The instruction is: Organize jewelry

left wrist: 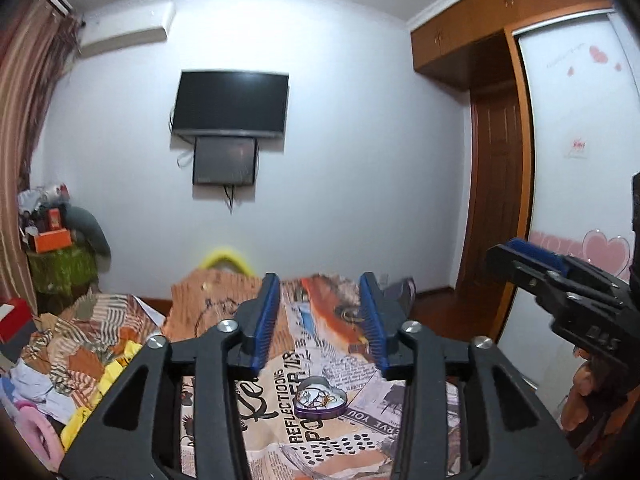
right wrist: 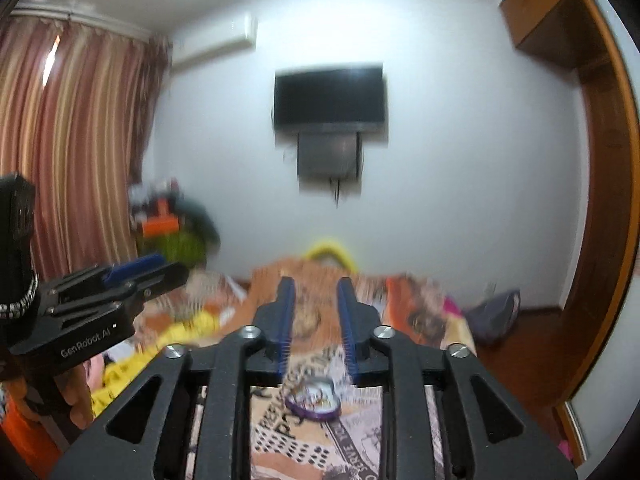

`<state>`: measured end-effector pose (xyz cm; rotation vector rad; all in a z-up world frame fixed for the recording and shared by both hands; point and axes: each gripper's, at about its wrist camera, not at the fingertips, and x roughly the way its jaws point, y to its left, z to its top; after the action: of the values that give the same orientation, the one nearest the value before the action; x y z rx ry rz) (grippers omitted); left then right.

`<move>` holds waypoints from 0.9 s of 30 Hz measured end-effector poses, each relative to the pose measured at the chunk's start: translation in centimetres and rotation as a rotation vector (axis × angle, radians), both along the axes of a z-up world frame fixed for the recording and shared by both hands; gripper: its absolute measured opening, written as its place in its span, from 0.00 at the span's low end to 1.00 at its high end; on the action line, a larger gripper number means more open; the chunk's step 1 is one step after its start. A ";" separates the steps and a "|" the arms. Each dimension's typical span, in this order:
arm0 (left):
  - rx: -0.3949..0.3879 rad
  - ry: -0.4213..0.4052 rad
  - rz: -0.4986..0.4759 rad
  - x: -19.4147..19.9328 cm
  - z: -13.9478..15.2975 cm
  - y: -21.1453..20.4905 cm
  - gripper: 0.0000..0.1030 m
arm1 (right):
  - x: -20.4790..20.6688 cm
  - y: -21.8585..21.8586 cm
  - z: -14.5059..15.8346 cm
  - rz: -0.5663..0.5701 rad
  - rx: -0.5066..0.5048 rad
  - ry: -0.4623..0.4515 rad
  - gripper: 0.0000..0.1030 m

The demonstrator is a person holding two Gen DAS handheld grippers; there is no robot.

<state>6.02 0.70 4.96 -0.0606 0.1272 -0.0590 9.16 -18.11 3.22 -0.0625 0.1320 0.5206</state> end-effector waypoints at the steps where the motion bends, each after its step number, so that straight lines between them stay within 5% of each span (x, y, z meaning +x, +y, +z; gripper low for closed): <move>1: 0.002 -0.016 0.011 -0.8 0.0 -0.1 0.51 | -1.0 -0.3 0.3 -0.008 0.019 -0.028 0.52; 7: 0.006 -0.053 0.086 -3.2 -0.7 -0.1 0.93 | -4.6 -0.5 0.2 -0.068 0.077 -0.135 0.86; 10: 0.003 -0.040 0.097 -3.4 -1.1 0.0 0.93 | -4.7 0.0 -0.3 -0.105 0.078 -0.131 1.00; 27: 0.002 -0.005 0.108 -4.3 -1.9 -0.4 0.93 | -5.8 -0.9 -1.1 -0.131 0.053 -0.084 1.00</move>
<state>1.67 0.34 3.06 -0.0655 0.1192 0.0488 3.33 -19.03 2.17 -0.0233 0.0397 0.3900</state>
